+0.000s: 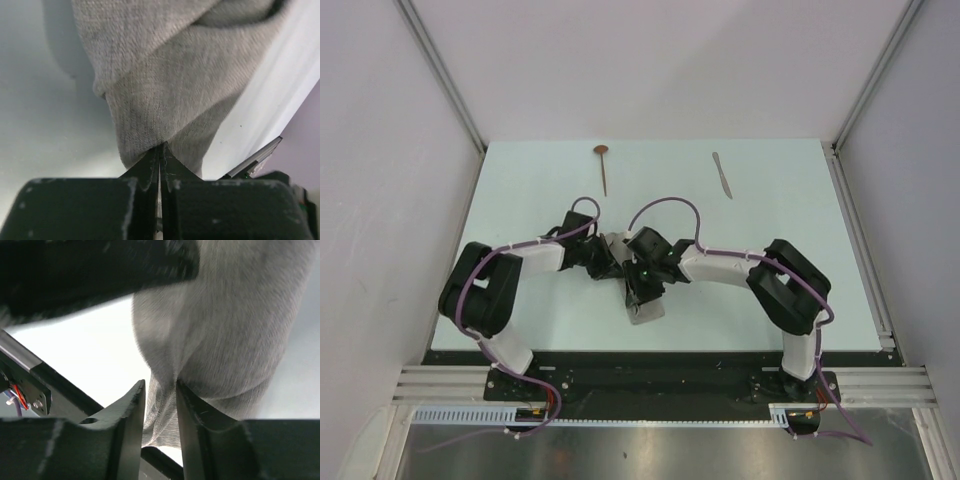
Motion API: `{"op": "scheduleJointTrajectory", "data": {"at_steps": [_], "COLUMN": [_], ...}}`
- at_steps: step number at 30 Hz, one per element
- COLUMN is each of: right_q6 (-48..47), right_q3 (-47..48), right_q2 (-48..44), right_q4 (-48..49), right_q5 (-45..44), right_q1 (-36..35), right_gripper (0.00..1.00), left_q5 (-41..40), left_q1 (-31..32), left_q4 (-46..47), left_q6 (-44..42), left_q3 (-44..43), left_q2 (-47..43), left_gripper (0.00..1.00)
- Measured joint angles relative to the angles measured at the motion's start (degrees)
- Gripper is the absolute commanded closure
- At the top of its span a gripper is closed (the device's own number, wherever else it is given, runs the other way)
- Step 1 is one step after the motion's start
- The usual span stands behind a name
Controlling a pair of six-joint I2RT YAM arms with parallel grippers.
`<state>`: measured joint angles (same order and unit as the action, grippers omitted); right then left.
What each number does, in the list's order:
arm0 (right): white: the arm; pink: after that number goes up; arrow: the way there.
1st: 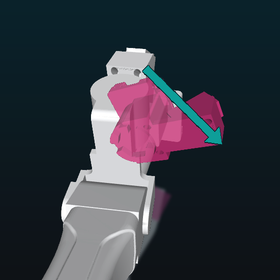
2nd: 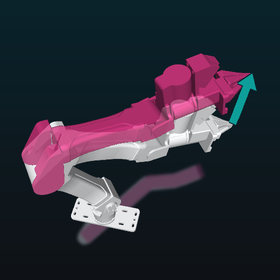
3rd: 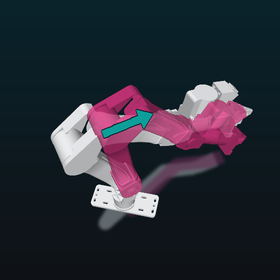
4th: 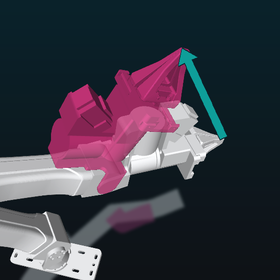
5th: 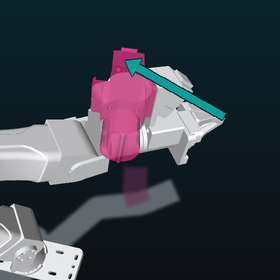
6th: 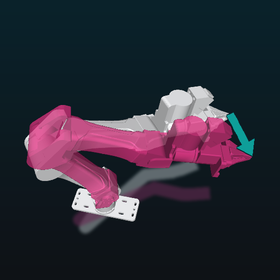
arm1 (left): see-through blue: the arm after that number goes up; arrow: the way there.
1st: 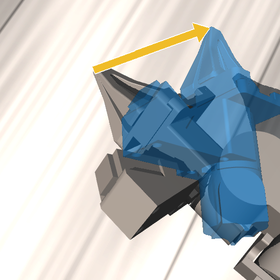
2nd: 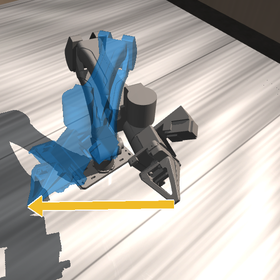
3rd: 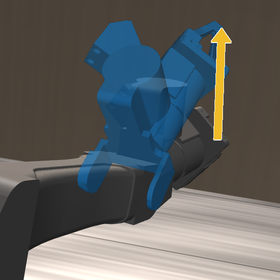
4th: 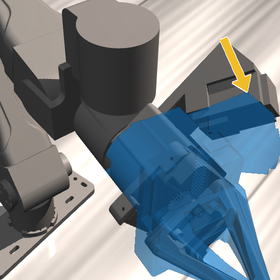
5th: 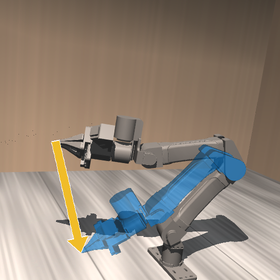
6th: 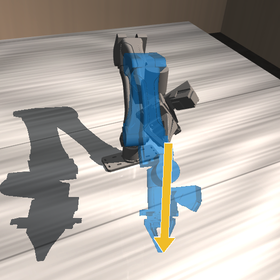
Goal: Fold the napkin into a case and place the utensils inside
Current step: Smooth out the smaller rectangle-folded napkin at the center of the board.
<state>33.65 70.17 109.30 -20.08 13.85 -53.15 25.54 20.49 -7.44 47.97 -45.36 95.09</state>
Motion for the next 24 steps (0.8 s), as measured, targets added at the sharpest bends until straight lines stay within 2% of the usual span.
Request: {"op": "scheduleJointTrajectory", "data": {"at_steps": [3, 8, 10, 14, 24], "right_q6": [-0.3, -1.6, -2.1, -2.5, -1.6], "right_q3": [-1.3, -2.2, -2.1, -1.8, -4.5], "right_q2": [-2.4, -8.2, -9.5, -8.5, -3.0], "right_q4": [-0.8, -1.9, -1.1, 1.2, 9.4], "right_q5": [0.2, 1.9, 3.1, 5.1, 8.9], "right_q1": [0.0, 0.9, 2.0, 4.6, 5.4], "right_gripper": [0.51, 0.49, 0.52, 0.69, 0.74], "left_q5": [-0.4, -0.5, -0.9, -1.6, -3.7], "left_q1": [0.0, 0.0, 0.0, 0.0, 0.0], "left_q4": [0.1, 0.2, 0.1, -0.7, -2.6], "left_q6": [0.0, 0.0, 0.0, -0.5, -1.5], "left_q3": [-0.5, -1.7, -2.0, -2.9, -4.4], "left_q2": [1.8, 2.7, 2.8, 2.8, 3.4], "left_gripper": [1.0, 1.0, 1.0, 1.0, 1.0]}}
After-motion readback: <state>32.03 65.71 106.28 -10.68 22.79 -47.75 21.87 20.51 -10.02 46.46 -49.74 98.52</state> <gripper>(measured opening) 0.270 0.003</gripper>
